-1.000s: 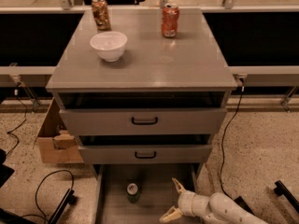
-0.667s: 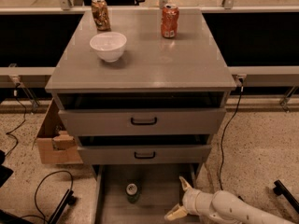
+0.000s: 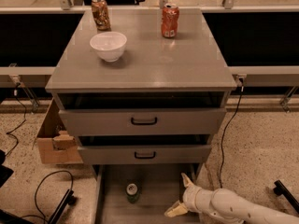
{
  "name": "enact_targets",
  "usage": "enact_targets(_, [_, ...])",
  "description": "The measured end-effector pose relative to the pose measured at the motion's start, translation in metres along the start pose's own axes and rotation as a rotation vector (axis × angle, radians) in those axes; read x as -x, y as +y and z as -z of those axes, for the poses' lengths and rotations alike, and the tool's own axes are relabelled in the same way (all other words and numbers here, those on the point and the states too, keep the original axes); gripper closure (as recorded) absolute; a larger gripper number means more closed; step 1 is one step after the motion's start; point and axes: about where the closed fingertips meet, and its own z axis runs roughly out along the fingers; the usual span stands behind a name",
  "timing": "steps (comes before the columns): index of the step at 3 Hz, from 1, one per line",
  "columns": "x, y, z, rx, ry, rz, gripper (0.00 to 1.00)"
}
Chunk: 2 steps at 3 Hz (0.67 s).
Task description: Place green can into bottom drawer
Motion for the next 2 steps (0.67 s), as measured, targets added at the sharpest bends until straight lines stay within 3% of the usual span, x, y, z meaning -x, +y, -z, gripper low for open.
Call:
enact_targets(1, [0.006, -0.008, 0.010, -0.012, 0.067, 0.099, 0.00])
enact_targets(2, [0.005, -0.021, 0.041, -0.053, 0.227, 0.205, 0.00])
